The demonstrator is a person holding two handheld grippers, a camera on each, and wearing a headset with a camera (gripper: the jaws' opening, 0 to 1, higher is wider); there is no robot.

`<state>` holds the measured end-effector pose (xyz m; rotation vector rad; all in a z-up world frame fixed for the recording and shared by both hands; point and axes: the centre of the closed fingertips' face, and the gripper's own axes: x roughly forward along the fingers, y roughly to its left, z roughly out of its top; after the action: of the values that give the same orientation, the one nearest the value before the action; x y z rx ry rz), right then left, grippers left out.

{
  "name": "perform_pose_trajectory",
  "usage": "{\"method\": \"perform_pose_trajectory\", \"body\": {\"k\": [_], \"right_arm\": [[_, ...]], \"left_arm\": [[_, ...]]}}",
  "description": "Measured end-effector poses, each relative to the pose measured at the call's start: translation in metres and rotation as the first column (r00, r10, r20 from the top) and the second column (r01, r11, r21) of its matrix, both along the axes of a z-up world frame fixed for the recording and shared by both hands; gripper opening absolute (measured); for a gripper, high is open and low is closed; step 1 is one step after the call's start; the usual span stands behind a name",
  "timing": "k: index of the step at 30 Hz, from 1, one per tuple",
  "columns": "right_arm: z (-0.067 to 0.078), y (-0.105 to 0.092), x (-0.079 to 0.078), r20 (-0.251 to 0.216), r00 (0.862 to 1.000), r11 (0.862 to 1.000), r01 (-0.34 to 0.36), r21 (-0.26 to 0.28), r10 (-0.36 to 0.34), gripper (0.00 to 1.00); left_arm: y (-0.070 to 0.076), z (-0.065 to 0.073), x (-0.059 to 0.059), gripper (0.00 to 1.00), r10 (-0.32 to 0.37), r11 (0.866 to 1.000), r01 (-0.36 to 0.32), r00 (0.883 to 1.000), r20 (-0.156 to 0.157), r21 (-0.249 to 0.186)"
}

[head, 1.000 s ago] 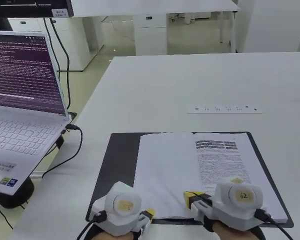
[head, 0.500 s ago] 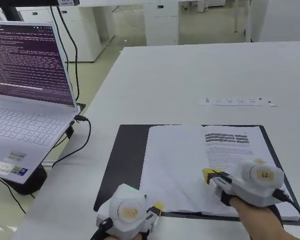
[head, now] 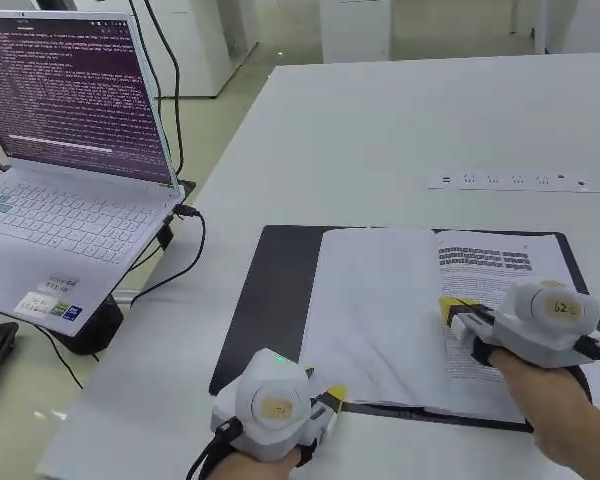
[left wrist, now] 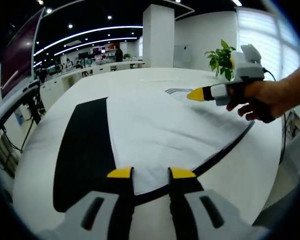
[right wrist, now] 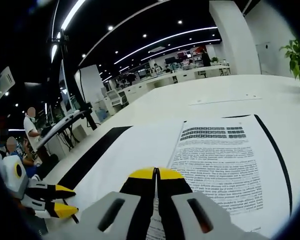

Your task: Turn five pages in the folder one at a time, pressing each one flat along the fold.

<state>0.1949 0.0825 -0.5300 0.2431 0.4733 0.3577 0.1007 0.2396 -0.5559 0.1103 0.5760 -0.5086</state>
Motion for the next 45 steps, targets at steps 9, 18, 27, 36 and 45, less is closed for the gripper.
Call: {"method": "perform_pose_trajectory", "body": {"k": [9,18,27,36,45], "right_arm": [[-0.01,0.004,0.011,-0.024,1.0,1.0,-0.018,0.0,0.018,0.0],[-0.011,0.006,0.03,-0.025,1.0,1.0,-0.016,-0.005,0.016,0.0],[-0.006,0.009,0.045,-0.025,1.0,1.0,-0.008,-0.016,0.008,0.0],[-0.004,0.008,0.066,-0.032,0.999,1.0,-0.005,-0.022,0.004,0.0],[-0.001,0.005,0.085,-0.03,1.0,1.0,0.004,-0.03,-0.004,0.0]], "left_arm": [[0.0,0.001,0.0,0.26,0.004,1.0,-0.004,1.0,0.008,-0.005],[0.001,0.0,0.001,0.26,0.006,1.0,-0.006,1.0,0.01,-0.008],[0.001,0.0,0.001,0.26,0.009,1.0,-0.009,1.0,0.011,-0.013],[0.002,-0.001,0.001,0.26,0.008,1.0,-0.008,1.0,0.013,-0.014],[0.003,-0.002,0.002,0.26,0.008,1.0,-0.007,1.0,0.012,-0.016]]}}
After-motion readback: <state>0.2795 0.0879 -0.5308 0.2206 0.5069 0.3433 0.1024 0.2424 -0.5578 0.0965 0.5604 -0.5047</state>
